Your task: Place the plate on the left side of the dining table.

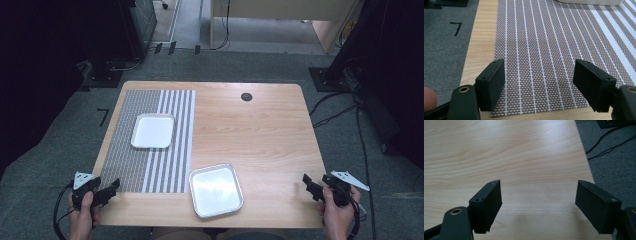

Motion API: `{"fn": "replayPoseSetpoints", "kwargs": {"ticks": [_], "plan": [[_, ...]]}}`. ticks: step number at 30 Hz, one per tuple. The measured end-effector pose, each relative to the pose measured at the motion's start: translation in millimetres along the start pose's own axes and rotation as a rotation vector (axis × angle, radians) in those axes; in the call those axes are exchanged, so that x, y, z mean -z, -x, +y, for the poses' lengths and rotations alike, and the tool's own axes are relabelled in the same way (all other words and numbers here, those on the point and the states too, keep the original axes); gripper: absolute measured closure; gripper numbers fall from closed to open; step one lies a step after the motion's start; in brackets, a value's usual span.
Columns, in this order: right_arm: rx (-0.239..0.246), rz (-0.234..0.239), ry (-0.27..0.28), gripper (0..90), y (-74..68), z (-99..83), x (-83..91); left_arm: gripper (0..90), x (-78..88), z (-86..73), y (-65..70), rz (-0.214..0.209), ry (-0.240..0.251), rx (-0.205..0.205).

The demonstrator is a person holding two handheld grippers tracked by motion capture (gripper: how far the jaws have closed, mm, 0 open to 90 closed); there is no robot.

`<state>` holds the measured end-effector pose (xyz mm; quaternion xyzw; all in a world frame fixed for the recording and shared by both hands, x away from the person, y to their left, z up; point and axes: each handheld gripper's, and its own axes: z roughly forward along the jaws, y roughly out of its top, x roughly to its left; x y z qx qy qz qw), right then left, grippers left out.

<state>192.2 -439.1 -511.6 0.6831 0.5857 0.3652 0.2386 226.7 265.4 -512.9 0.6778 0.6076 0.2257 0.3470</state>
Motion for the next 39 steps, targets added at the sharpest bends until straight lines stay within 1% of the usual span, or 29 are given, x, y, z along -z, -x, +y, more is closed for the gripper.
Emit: {"fn": "replayPoseSetpoints", "kwargs": {"ticks": [6,9,12,17,21,22,23,24,25,30,39], "plan": [[-0.012,-0.017,-0.006,21.4,9.9,-4.0,5.6,25.7,-0.1,-0.2,0.5,0.002,0.001,-0.002],[-0.012,-0.024,-0.012,21.4,12.8,-6.1,7.5,25.8,-0.2,-0.2,0.4,0.002,0.001,-0.001],[0.002,-0.038,-0.017,21.2,14.9,-8.0,8.4,25.8,-0.3,-0.2,0.4,0.002,0.001,-0.001],[0.042,-0.07,-0.043,20.5,15.0,-14.1,6.3,25.7,-0.4,-0.1,0.4,0.001,0.0,-0.001],[0.059,-0.086,-0.039,19.6,12.7,-15.8,5.8,25.4,-0.4,-0.1,0.0,-0.002,-0.001,-0.001],[0.071,-0.091,-0.034,18.6,11.7,-17.1,5.3,25.3,-0.2,-0.1,-0.3,-0.005,-0.002,0.001],[0.098,-0.099,-0.027,18.0,10.1,-19.4,4.7,25.3,0.0,-0.2,-0.8,-0.008,-0.002,0.002],[0.134,-0.122,-0.029,16.7,7.0,-21.9,4.1,25.4,0.0,-0.2,-1.1,-0.01,-0.001,0.003],[0.15,-0.12,-0.025,15.0,5.6,-23.8,4.2,25.4,0.0,-0.3,-1.4,-0.012,-0.001,0.004],[0.152,-0.113,-0.004,13.3,5.8,-28.8,6.1,25.4,-0.2,-0.5,-0.6,-0.008,-0.001,-0.004],[0.15,-0.117,-0.014,10.5,5.2,-28.1,5.4,25.2,-0.3,-0.6,-0.2,-0.005,-0.002,-0.008]]}}
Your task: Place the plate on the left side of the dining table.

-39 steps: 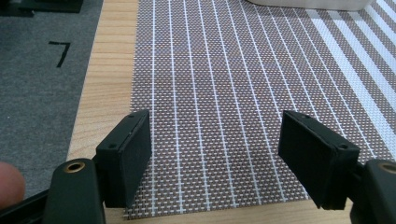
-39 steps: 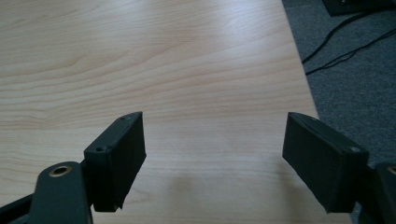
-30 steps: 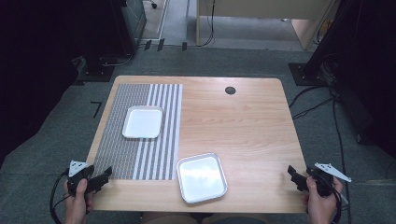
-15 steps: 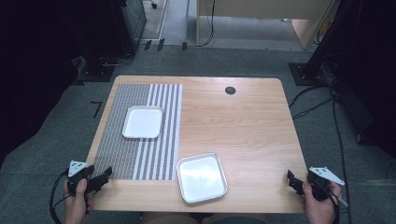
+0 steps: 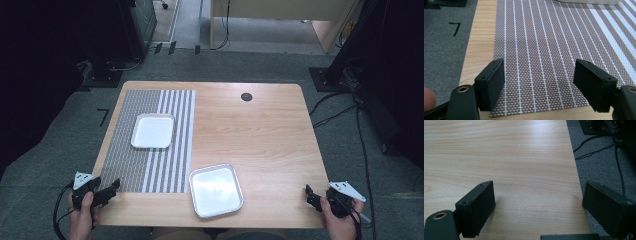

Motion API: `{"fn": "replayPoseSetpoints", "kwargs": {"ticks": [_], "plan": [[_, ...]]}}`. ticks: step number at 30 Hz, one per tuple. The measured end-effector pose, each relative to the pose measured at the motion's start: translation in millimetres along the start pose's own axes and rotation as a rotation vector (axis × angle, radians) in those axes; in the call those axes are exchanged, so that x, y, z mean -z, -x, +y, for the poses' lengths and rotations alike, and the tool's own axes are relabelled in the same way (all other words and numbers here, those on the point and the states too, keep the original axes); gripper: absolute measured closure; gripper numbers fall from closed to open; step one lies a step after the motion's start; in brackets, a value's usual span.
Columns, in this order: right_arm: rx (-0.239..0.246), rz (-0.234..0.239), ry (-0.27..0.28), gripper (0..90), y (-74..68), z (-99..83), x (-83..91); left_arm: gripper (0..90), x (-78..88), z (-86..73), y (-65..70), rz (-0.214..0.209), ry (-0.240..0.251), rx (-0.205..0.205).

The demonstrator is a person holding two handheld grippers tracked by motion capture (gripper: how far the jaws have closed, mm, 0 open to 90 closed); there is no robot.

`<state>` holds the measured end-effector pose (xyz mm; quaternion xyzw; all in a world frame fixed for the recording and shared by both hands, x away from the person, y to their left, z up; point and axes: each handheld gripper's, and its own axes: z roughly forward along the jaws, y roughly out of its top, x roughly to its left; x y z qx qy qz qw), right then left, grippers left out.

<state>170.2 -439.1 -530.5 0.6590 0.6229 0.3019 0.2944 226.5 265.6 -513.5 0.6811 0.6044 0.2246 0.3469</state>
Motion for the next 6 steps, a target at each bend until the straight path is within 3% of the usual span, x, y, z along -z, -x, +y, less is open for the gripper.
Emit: {"fn": "replayPoseSetpoints", "kwargs": {"ticks": [6], "plan": [[-0.003,-0.004,-0.005,8.9,0.0,0.6,-0.7,25.2,0.6,0.1,-1.1,-0.01,-0.002,0.006]]}}
